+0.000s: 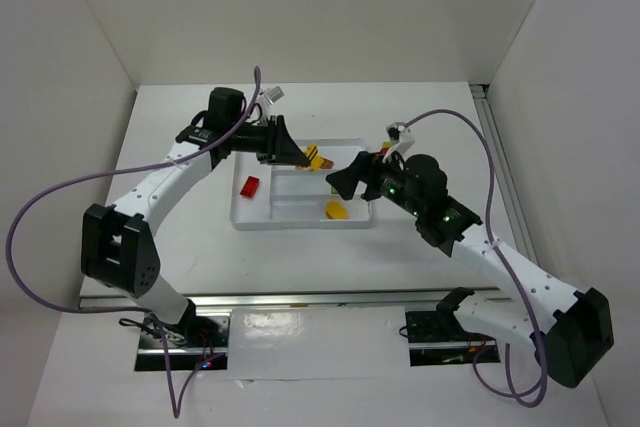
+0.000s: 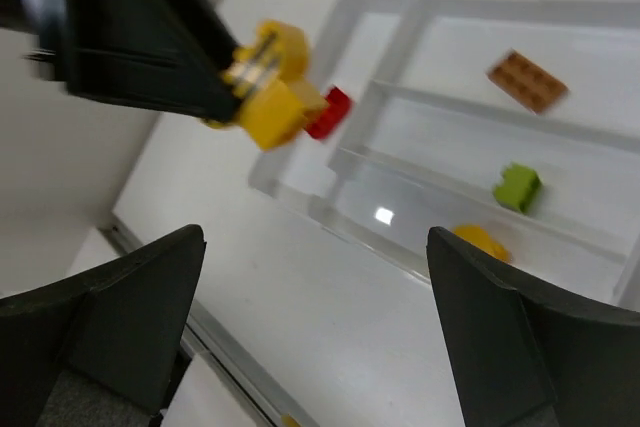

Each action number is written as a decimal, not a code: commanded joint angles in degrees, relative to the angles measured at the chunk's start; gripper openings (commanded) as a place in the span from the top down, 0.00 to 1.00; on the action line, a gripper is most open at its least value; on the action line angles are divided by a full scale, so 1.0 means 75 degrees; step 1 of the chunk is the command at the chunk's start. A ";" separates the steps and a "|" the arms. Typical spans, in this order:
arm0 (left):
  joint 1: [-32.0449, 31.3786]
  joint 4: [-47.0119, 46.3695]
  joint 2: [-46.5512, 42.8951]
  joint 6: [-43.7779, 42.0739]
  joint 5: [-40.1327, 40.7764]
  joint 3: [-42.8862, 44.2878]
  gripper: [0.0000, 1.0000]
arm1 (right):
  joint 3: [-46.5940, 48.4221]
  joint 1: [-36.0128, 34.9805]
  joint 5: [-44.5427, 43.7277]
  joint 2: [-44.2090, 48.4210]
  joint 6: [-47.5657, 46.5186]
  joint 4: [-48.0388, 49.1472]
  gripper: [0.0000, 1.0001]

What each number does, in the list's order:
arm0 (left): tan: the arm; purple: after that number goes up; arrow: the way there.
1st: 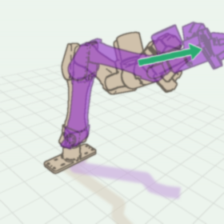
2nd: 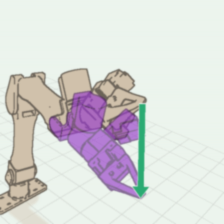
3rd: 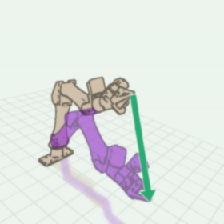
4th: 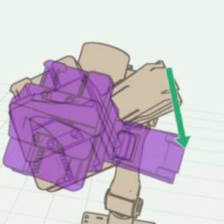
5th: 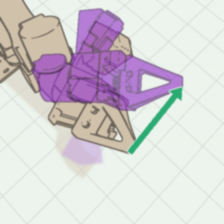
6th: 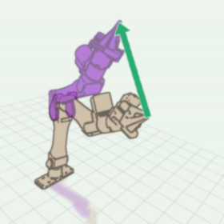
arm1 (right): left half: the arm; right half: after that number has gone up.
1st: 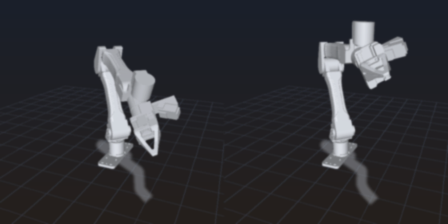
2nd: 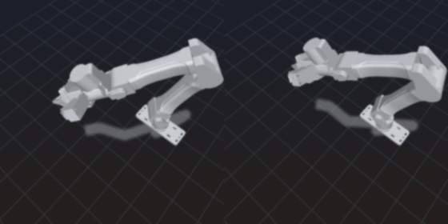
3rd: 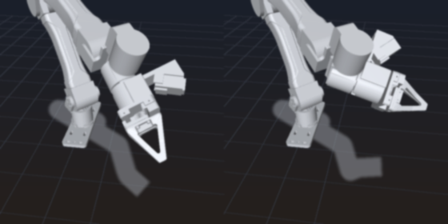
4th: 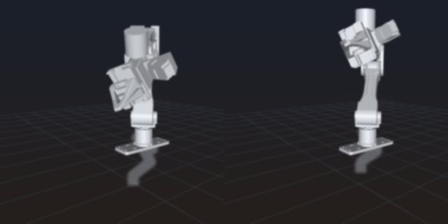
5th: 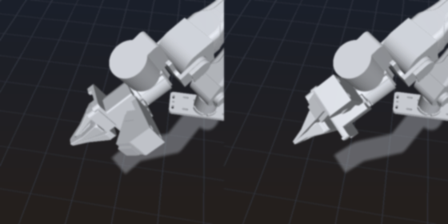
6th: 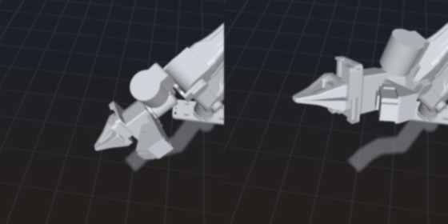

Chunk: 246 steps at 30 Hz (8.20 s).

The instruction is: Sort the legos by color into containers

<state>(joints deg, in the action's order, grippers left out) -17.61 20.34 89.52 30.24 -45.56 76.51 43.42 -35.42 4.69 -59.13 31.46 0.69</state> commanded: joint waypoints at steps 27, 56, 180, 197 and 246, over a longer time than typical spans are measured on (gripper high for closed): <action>-0.0137 -0.4528 0.0158 0.2226 -0.3921 -0.0662 1.00 | -0.1289 0.1008 0.4191 -0.1361 0.3351 0.7230 0.35; 0.0778 0.0859 0.0031 -0.0632 0.0537 0.0064 1.00 | 0.0021 0.0915 0.1194 -0.1383 0.0447 0.0040 0.89; -0.2047 0.1624 -0.0896 -0.0657 0.5770 -0.0147 0.15 | 0.4884 0.3656 -0.1538 -0.7441 0.3352 -0.2374 0.10; -0.2047 0.1624 -0.0896 -0.0657 0.5700 -0.0287 0.16 | 0.5683 0.3586 -0.2406 -0.8100 0.3364 -0.2846 0.32; -0.1754 -0.2701 0.0907 0.0539 0.0615 0.0532 0.14 | 0.3609 0.2391 0.3230 -0.2300 -0.0082 -0.2952 0.54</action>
<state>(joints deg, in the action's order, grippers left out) -30.57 1.67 94.30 36.12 -41.36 75.99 68.18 -17.02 26.76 -78.11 31.83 -20.95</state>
